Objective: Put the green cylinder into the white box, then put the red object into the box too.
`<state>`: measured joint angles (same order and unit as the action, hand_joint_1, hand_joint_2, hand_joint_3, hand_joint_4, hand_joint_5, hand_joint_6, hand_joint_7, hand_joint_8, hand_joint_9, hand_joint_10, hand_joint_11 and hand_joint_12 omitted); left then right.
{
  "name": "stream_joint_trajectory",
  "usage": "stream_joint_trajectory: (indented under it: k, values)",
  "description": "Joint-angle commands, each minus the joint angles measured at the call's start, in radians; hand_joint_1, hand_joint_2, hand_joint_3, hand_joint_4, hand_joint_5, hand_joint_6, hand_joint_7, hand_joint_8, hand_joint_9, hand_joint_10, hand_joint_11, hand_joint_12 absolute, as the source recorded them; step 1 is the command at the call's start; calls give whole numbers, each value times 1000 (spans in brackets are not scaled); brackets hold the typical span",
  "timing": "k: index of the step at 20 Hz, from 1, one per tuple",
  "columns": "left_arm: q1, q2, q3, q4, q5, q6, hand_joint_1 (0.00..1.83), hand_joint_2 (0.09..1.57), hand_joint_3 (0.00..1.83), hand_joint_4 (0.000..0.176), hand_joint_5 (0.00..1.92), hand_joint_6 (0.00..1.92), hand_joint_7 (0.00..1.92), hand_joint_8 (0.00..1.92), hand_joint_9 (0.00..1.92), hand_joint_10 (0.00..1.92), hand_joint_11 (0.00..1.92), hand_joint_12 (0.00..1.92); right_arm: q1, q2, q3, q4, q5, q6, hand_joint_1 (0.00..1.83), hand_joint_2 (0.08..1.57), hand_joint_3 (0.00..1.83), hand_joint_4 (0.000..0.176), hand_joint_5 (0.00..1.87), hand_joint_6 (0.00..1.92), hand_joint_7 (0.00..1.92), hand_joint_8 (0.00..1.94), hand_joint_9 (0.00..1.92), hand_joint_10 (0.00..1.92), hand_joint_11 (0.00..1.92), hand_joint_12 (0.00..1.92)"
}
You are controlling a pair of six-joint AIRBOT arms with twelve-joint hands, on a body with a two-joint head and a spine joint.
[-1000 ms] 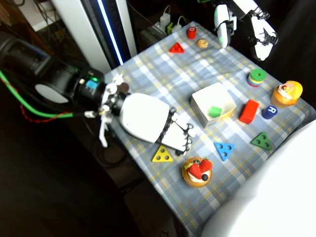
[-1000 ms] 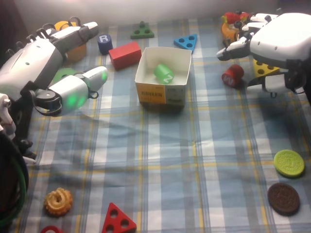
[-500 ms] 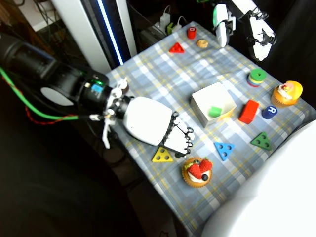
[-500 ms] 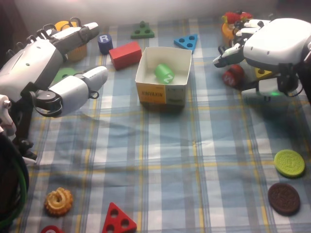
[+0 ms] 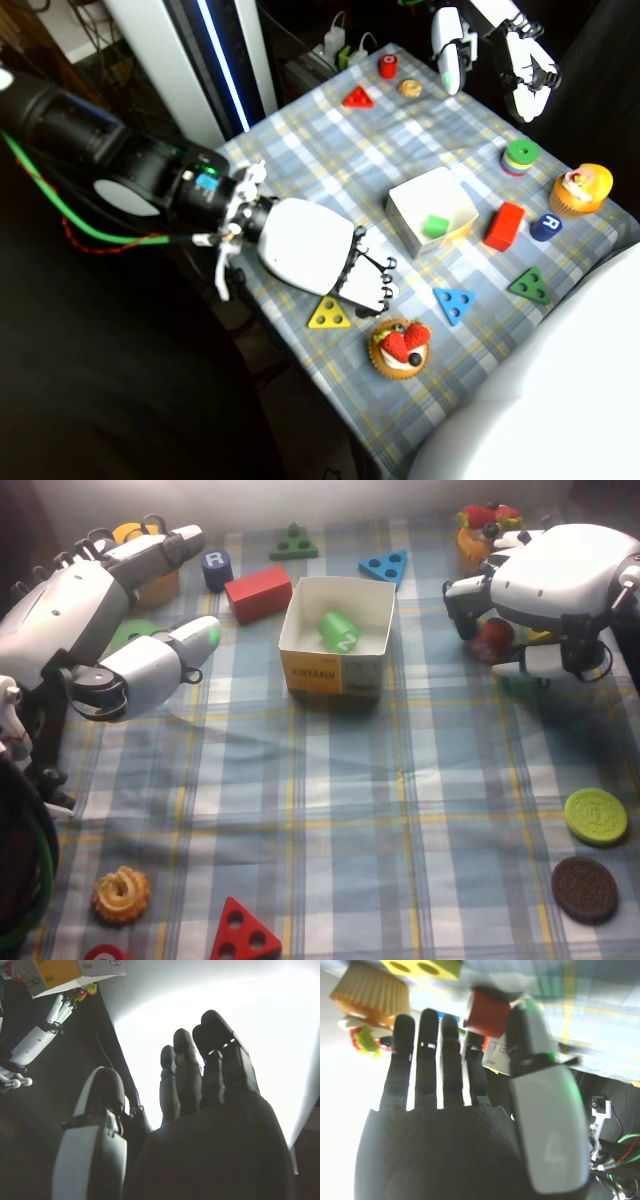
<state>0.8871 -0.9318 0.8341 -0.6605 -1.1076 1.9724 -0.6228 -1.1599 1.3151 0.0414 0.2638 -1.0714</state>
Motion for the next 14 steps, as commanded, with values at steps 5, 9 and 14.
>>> stream_joint_trajectory:
  k: [5, 9, 14]
  values:
    - [-5, 7, 0, 46, -112, -7, 597, 1358, 1, 32, 353, 2, 386, 4, 0, 852, 0, 1479, 11, 12, -7, 3, 112, -2, 1116, 1287, 0, 12, 695, 1396, 668, 1566, 361, 1737, 174, 1921]
    - [-4, 7, -1, 46, -113, -7, 557, 1374, 2, 38, 327, 0, 352, 1, 0, 745, 0, 1351, 18, 51, -52, 0, 158, -2, 1282, 1266, 1, 0, 704, 1418, 741, 1349, 502, 1704, 194, 1921]
    - [-4, 7, -1, 46, -114, -7, 594, 1354, 0, 36, 359, 10, 380, 8, 0, 830, 0, 1478, 33, 96, -108, -24, 217, -2, 1289, 1302, 3, 0, 605, 1538, 735, 1442, 478, 1755, 122, 1921]
